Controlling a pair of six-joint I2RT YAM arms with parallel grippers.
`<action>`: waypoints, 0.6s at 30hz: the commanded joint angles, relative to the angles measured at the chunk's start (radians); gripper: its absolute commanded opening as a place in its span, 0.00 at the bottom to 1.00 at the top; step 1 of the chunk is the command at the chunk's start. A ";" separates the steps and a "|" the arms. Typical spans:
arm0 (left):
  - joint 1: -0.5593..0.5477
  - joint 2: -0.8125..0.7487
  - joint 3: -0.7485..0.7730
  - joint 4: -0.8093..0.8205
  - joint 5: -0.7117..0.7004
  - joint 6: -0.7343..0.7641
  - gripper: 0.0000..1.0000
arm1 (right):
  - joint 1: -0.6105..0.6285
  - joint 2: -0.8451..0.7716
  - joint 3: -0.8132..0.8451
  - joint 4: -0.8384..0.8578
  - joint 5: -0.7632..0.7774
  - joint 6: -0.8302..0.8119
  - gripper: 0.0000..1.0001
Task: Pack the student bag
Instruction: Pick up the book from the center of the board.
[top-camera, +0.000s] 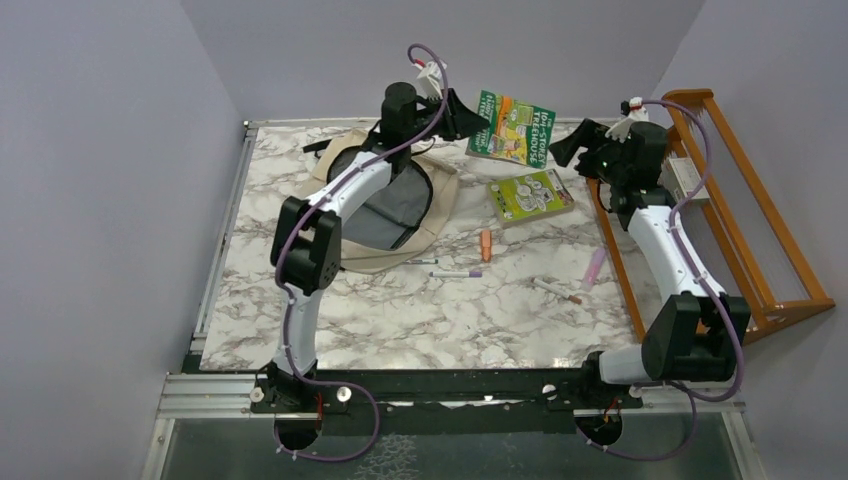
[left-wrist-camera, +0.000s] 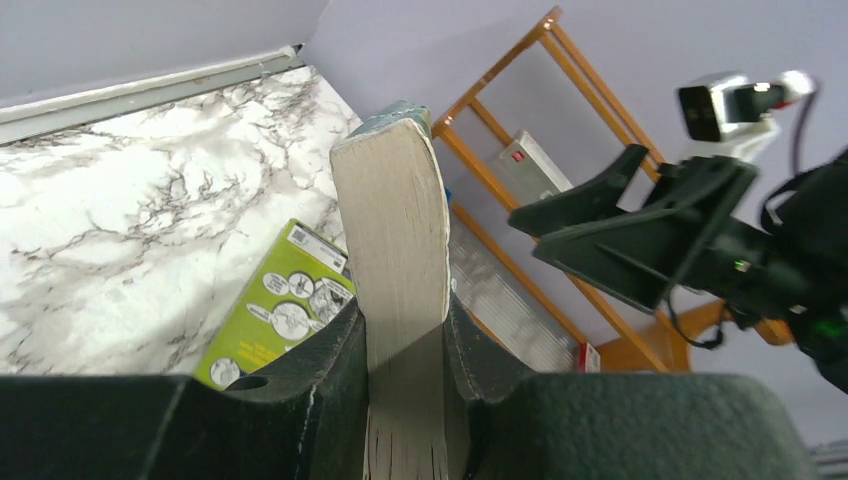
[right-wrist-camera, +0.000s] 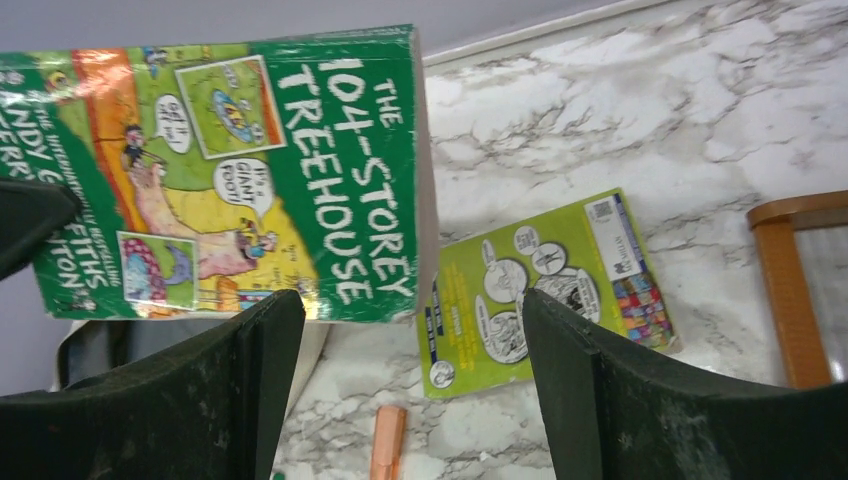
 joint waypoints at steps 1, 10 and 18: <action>0.068 -0.198 -0.158 0.120 0.078 0.011 0.00 | 0.003 -0.067 -0.071 0.091 -0.146 0.048 0.86; 0.203 -0.537 -0.563 0.226 0.259 0.007 0.00 | 0.004 -0.091 -0.199 0.460 -0.589 0.226 0.94; 0.241 -0.814 -0.772 0.226 0.306 0.053 0.00 | 0.128 -0.050 -0.187 0.654 -0.704 0.306 1.00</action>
